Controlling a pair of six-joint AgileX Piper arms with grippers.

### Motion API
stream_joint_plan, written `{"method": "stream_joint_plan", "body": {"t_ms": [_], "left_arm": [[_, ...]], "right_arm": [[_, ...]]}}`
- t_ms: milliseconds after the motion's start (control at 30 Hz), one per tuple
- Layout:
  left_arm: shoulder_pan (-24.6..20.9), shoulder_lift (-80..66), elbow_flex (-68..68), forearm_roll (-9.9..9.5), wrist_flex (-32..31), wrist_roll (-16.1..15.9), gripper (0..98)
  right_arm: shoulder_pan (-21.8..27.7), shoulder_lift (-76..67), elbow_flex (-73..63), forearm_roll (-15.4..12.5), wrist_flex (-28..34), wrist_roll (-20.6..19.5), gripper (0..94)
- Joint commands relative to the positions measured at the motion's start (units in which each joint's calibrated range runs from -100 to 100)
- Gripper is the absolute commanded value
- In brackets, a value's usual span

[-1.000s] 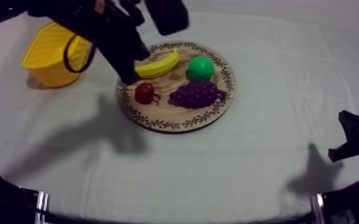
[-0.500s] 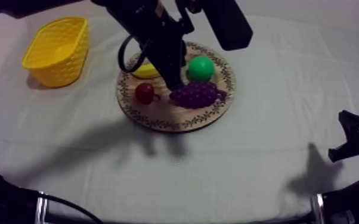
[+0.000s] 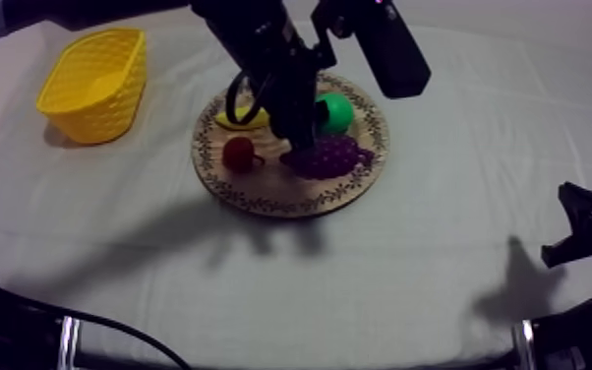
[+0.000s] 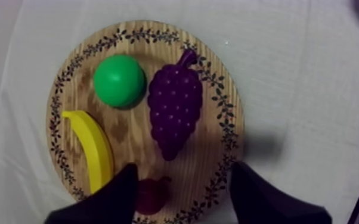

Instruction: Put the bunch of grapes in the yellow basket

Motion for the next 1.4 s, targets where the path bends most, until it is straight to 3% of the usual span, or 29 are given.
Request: {"method": "stream_joint_plan", "body": {"t_ms": [0, 500, 1367], "left_arm": [[0.07, 0.58, -0.29, 0.04, 0.02, -0.11, 70.4], [0.27, 10.59, -5.40, 0.50, -0.27, -0.91, 77.3], [-2.17, 28.22, -22.32, 0.79, 7.62, 0.12, 84.8]], "right_arm": [[0.00, 0.00, 0.00, -0.01, -0.02, -0.02, 0.3], [0.00, 0.00, 0.00, -0.01, -0.02, -0.02, 0.3], [0.00, 0.00, 0.00, -0.01, -0.02, -0.02, 0.3]]}}
